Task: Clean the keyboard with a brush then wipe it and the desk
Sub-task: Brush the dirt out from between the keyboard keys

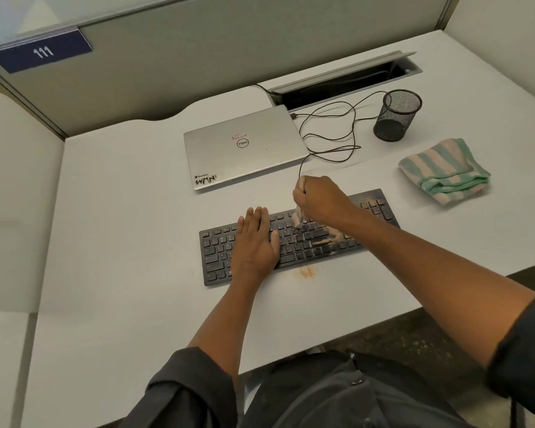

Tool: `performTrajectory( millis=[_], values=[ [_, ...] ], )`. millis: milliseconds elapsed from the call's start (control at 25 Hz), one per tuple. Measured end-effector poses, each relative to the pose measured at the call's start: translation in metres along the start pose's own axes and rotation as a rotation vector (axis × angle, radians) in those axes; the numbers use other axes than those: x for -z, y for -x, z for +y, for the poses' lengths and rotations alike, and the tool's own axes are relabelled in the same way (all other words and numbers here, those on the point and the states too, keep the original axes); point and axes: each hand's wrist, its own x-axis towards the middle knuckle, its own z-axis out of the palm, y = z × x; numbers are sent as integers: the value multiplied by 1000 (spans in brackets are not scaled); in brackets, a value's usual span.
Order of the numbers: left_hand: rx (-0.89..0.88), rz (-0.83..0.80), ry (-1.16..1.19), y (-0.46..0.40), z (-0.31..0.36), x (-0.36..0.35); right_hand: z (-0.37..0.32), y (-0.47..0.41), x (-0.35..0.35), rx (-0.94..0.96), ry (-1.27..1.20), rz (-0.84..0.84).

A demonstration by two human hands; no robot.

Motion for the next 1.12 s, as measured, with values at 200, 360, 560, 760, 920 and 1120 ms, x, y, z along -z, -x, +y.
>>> performTrajectory(
  millis=[200, 360, 560, 760, 920, 1120],
  values=[
    [-1, -13, -2, 1, 1, 1, 3, 16, -1, -62, 150, -194],
    [2, -16, -10, 0, 0, 0, 2, 7, 7, -44, -58, -68],
    [5, -24, -10, 1, 1, 1, 8, -2, 6, -134, 114, -51],
    [4, -25, -7, 1, 1, 2, 1, -10, 13, -107, -103, -132],
    [2, -21, 3, 1, 1, 2, 13, -8, 10, -148, 18, -97],
    [-2, -10, 8, 2, 1, 2, 30, -19, 36, -254, -109, -20]
  ],
)
